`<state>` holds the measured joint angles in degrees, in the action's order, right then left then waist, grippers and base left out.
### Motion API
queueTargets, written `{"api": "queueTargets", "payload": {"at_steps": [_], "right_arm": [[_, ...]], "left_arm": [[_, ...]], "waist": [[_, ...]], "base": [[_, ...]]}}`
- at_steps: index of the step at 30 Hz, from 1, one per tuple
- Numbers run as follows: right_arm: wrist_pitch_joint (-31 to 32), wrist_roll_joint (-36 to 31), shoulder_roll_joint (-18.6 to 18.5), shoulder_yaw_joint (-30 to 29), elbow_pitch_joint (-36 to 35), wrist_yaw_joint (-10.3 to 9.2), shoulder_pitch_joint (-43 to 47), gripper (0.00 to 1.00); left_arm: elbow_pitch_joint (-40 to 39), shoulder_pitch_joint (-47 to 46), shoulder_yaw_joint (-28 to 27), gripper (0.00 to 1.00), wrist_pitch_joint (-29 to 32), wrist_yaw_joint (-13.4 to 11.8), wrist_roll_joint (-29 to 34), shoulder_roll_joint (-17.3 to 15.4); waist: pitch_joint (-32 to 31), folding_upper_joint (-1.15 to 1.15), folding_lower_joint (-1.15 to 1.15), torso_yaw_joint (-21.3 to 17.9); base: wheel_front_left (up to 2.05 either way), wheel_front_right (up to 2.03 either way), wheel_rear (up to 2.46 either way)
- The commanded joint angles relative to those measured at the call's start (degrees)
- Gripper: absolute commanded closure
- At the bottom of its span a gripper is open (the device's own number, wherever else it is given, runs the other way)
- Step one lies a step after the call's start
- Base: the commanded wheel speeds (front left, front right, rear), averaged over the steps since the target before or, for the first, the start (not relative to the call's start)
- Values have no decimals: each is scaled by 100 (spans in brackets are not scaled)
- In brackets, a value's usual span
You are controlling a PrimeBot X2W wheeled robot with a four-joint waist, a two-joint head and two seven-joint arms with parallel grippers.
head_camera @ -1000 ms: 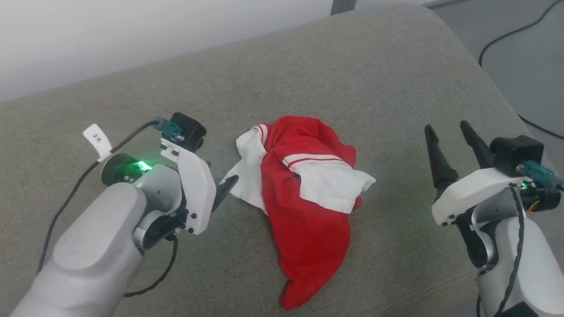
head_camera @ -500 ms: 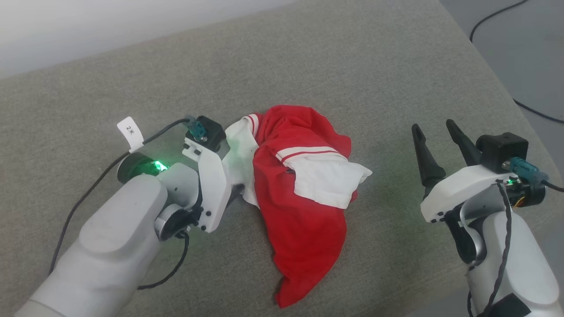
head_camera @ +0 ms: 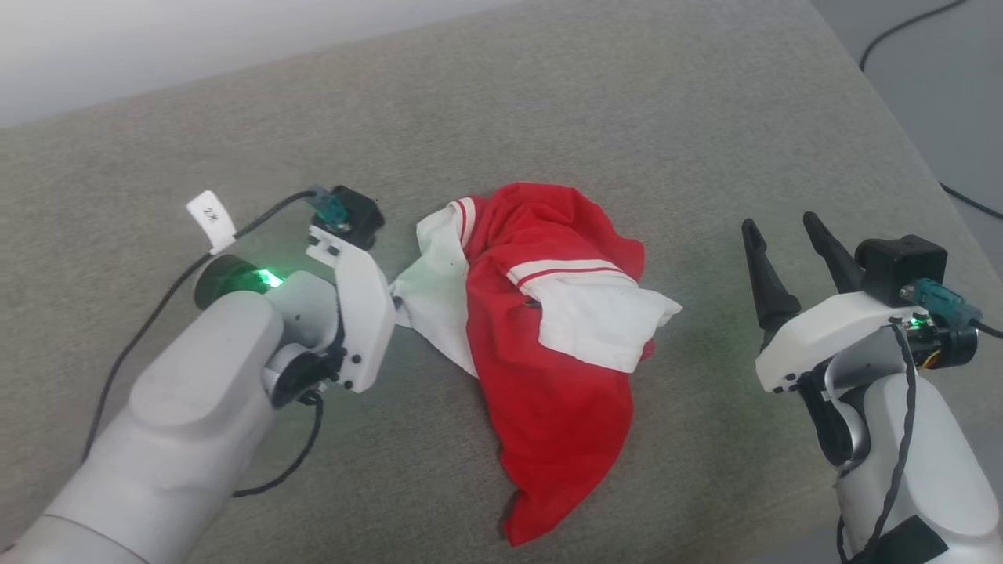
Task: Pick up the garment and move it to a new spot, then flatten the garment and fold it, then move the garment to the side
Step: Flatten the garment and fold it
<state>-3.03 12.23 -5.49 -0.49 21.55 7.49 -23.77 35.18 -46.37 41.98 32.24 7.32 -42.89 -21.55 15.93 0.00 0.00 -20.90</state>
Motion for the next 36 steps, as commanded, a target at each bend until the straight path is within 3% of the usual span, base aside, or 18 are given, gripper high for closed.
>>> {"api": "queueTargets", "payload": {"at_steps": [1, 10, 19, 28, 31, 35, 36], "right_arm": [[-21, -19, -21, -39, 15, 0, 15, 0], [50, -116, -96, -138, -30, 0, 156, 0], [180, -183, -186, -238, -175, 0, 332, 0], [368, -246, -266, -271, -416, 0, 413, 0], [414, -235, -270, -275, -484, 0, 420, 0], [460, -241, -249, -242, -561, 0, 404, 0], [475, -238, -259, -234, -569, 0, 396, 0]], "left_arm": [[71, -60, -1, 100, -29, -17, 40, -141], [21, 82, -239, 100, -230, -95, -140, -459], [-2, 330, -581, 100, -439, -281, -246, -1077], [150, 736, -925, 100, -631, -621, -360, -1783], [236, 844, -987, 100, -703, -685, -407, -1863], [381, 956, -1067, 100, -814, -741, -554, -1739], [414, 975, -1058, 92, -832, -743, -550, -1693]], "waist": [[-37, 0, 0, 92], [-228, 0, 0, 488], [-418, 0, 0, 877], [-483, 0, 0, 1188], [-458, 0, 0, 1251], [-426, 0, 0, 1306], [-421, 0, 0, 1317]], "base": [[0, 0, 0], [0, 0, 0], [0, 0, 0], [0, 0, 0], [0, 0, 0], [0, 0, 0], [0, 0, 0]]}}
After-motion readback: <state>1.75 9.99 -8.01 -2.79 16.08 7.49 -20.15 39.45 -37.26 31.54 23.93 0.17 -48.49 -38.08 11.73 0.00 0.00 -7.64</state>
